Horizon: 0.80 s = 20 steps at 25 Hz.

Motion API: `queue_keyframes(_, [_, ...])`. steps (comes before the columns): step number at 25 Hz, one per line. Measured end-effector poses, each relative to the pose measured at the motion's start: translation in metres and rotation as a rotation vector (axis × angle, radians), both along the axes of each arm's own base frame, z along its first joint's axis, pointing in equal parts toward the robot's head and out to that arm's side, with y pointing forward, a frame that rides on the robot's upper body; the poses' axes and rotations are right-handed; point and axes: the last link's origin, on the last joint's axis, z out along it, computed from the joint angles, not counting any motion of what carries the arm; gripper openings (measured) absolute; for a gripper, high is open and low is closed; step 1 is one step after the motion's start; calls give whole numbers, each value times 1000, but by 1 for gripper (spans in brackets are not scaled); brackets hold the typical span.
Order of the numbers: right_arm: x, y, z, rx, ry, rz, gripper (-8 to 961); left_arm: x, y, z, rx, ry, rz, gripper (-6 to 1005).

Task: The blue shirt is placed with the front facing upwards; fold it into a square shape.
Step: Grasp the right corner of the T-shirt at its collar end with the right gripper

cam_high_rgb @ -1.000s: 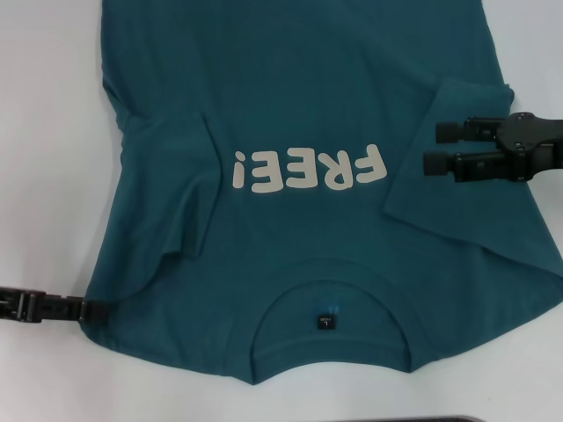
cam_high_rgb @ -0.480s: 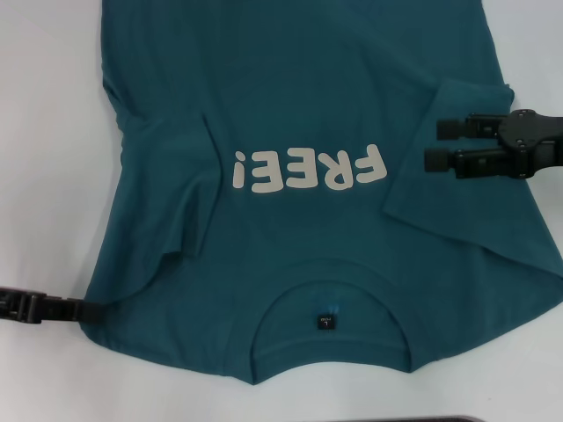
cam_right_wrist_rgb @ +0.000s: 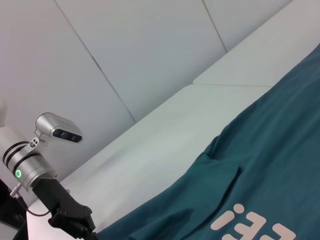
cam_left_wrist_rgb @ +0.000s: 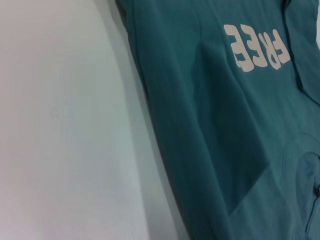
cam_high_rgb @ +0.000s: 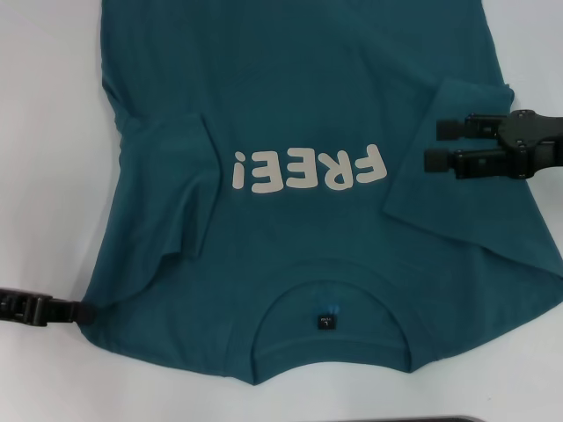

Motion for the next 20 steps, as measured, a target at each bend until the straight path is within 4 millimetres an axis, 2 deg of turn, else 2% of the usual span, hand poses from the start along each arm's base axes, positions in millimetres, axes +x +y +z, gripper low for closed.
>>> queue_keyframes(10, [6,-4,2,-1,-2,-35,906,0,1,5,16,-4,1,-2])
queue_keyframes(16, [23,-14,17,-46,-2,-212,906,1,3,6,17,-3,-3,-1])
queue_keyframes(20, [36,-31,32,-84,-4,-340,907,2,4,6,17,-5,-5,-1])
